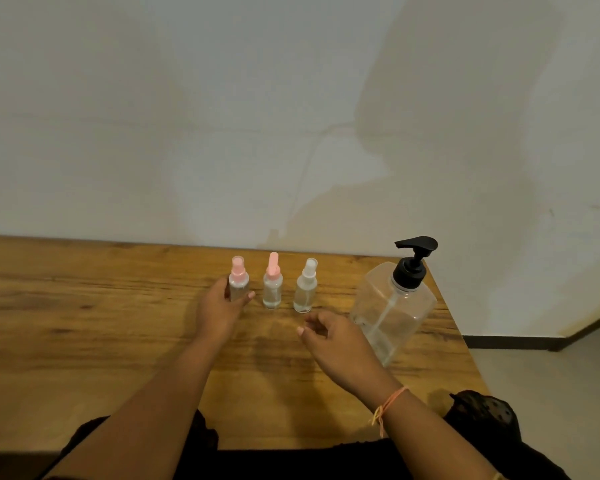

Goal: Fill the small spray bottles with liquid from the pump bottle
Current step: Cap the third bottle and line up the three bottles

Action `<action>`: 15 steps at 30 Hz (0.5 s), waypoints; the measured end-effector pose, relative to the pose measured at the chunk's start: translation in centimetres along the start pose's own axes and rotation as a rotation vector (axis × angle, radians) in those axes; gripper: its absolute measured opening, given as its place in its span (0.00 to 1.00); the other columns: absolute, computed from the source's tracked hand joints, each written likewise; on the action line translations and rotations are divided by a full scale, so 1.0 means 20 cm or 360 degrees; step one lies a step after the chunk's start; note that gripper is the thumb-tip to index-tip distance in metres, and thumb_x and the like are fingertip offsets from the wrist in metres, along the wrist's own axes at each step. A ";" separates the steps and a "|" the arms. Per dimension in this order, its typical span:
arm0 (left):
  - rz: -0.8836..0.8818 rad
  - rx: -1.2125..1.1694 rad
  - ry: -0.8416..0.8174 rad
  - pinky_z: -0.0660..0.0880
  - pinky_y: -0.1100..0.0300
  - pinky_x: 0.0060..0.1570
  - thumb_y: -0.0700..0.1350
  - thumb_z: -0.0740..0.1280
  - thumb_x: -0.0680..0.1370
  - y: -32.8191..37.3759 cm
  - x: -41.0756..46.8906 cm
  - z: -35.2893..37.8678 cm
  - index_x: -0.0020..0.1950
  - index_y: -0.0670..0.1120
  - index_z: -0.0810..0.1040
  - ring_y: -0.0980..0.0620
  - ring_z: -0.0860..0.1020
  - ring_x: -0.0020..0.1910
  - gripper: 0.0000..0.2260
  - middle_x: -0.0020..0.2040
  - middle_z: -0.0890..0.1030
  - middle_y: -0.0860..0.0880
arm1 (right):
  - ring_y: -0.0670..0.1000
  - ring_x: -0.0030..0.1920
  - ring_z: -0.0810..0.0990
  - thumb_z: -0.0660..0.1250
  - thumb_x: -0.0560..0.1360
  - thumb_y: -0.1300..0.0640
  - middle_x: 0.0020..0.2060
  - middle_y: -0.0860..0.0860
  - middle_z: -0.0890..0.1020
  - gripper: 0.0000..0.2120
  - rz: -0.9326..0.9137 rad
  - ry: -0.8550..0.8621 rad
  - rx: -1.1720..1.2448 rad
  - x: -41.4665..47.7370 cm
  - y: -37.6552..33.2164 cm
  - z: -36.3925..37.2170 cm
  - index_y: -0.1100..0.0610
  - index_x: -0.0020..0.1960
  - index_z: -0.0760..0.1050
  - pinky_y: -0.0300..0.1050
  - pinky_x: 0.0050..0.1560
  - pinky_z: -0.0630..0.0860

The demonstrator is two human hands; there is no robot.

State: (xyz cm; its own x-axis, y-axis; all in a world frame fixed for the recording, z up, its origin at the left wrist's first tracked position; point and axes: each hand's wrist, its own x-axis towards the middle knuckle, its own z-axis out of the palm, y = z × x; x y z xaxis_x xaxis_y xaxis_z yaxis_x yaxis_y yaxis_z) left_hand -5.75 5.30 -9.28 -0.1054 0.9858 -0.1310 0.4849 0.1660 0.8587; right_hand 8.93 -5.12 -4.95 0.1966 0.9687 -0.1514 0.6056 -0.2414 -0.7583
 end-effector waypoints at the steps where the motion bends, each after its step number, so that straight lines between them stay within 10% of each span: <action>1: 0.0016 -0.0002 -0.0018 0.69 0.56 0.50 0.46 0.70 0.74 -0.01 0.00 0.00 0.65 0.45 0.73 0.44 0.75 0.58 0.20 0.60 0.78 0.44 | 0.46 0.58 0.75 0.62 0.78 0.50 0.58 0.48 0.78 0.19 0.0003 0.0004 0.0000 0.00 0.00 0.00 0.55 0.67 0.71 0.39 0.57 0.72; 15: 0.0056 -0.0065 -0.0219 0.70 0.49 0.61 0.41 0.73 0.70 -0.02 0.01 -0.04 0.72 0.47 0.64 0.45 0.71 0.65 0.33 0.68 0.73 0.45 | 0.46 0.59 0.75 0.63 0.78 0.51 0.60 0.49 0.78 0.19 0.0070 -0.0028 0.0026 0.00 0.01 0.00 0.55 0.67 0.71 0.38 0.57 0.71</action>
State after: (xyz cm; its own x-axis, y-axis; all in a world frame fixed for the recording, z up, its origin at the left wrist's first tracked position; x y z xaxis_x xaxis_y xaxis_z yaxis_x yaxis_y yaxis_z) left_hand -6.66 5.49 -9.38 0.0324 0.9858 -0.1645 0.4500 0.1326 0.8831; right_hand 8.99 -5.07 -5.07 0.2090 0.9581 -0.1960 0.5838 -0.2831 -0.7610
